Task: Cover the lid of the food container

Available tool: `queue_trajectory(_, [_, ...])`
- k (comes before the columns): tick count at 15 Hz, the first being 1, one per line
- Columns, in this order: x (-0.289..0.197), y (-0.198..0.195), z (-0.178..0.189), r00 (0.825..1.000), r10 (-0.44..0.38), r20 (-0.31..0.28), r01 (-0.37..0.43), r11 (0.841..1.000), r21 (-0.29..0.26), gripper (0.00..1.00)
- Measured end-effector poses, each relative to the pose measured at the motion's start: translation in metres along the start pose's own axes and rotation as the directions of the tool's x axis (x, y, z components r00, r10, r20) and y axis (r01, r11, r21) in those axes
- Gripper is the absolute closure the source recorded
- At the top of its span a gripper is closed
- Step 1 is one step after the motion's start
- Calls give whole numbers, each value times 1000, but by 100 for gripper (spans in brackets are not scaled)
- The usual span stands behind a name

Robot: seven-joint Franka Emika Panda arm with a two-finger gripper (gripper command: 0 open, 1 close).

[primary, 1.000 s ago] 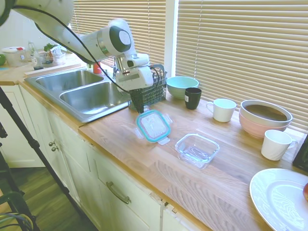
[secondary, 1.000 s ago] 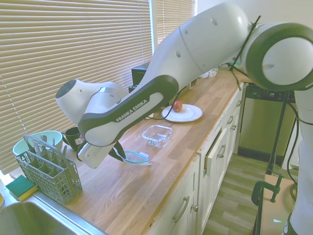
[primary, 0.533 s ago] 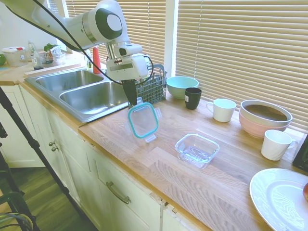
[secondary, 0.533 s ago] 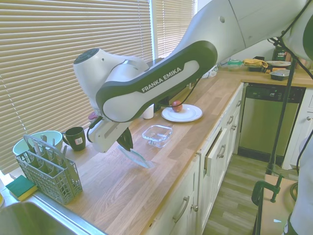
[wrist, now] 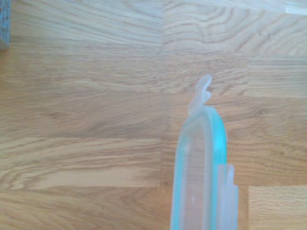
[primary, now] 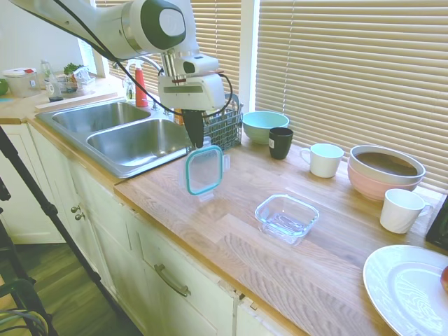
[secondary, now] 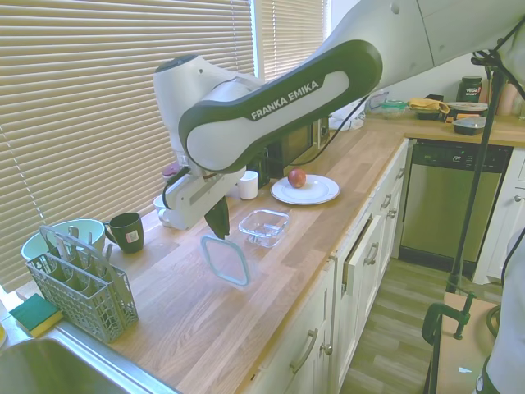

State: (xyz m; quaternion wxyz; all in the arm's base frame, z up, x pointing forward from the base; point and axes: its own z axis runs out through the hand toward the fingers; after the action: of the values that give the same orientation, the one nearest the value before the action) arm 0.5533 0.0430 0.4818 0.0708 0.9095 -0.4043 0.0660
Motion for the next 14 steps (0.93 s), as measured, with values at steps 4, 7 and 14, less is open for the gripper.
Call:
queue_trajectory(4, [22, 20, -1, 999, 19, 27, -20, 999, 26, 100])
queue_trajectory(7, [38, 34, 1, 998, 39, 42, -41, 999, 35, 100])
queue_trajectory(14, [78, 73, 3, 994, 95, 50, -98, 994, 44, 100])
